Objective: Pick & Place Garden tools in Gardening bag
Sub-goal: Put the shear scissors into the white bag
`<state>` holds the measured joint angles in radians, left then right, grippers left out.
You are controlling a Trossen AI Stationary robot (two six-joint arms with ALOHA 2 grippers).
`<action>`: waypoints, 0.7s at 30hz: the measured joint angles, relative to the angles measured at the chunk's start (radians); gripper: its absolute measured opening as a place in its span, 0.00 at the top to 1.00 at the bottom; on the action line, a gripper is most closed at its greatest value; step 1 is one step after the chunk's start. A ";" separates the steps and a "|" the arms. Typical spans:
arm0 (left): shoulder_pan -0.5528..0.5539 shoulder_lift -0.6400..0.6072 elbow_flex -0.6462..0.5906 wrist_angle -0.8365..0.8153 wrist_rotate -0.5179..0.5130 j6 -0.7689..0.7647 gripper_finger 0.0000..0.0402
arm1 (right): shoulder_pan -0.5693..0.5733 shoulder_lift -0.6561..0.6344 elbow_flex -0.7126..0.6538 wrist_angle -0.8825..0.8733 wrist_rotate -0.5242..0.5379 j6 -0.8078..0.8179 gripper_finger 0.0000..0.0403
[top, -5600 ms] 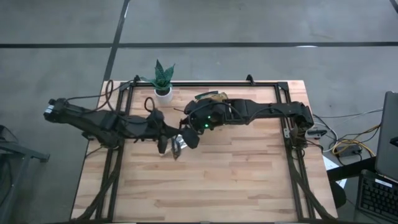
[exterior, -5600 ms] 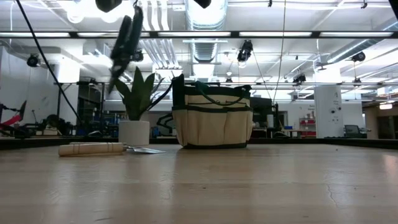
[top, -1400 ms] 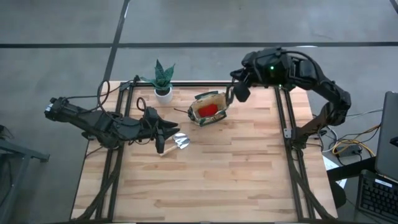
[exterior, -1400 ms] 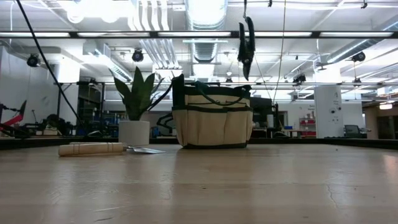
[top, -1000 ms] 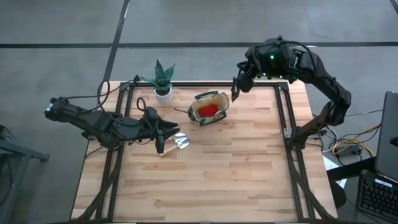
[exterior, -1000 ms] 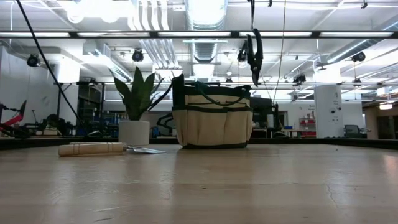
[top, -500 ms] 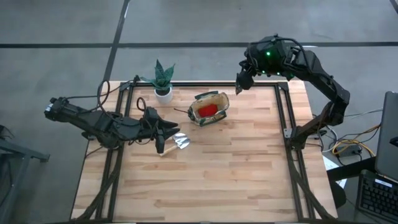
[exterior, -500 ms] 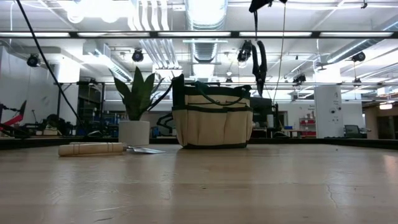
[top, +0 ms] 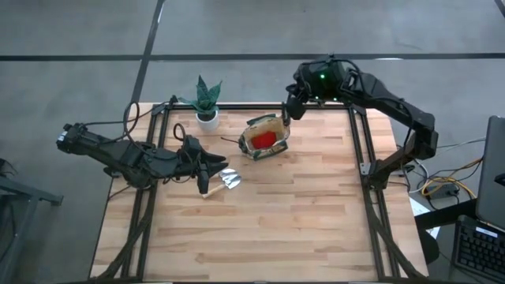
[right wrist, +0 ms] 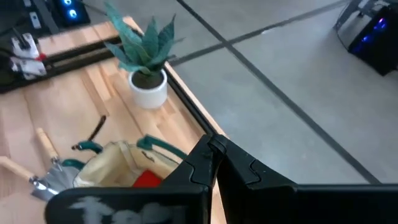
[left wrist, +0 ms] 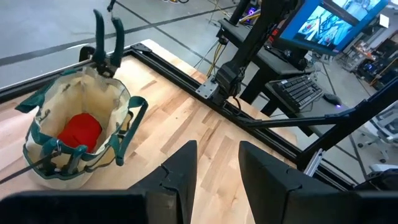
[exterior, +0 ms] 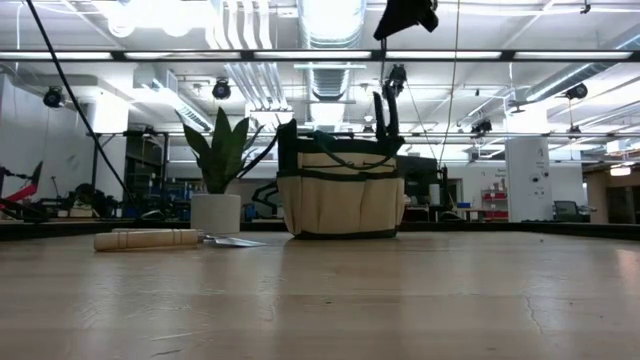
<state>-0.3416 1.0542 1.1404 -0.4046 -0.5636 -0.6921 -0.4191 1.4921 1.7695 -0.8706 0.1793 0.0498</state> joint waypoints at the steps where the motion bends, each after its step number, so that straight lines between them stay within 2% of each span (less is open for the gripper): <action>1: 0.000 0.000 0.000 0.000 0.000 -0.003 0.70 | 0.000 0.000 -0.010 -0.001 0.000 0.000 0.98; 21: 0.000 0.000 0.000 -0.001 -0.002 0.007 0.70 | 0.000 -0.014 -0.079 0.013 0.000 0.041 0.98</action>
<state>-0.3420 1.0546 1.1404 -0.4053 -0.5652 -0.6849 -0.4191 1.4786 1.6901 -0.8574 0.1795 0.0904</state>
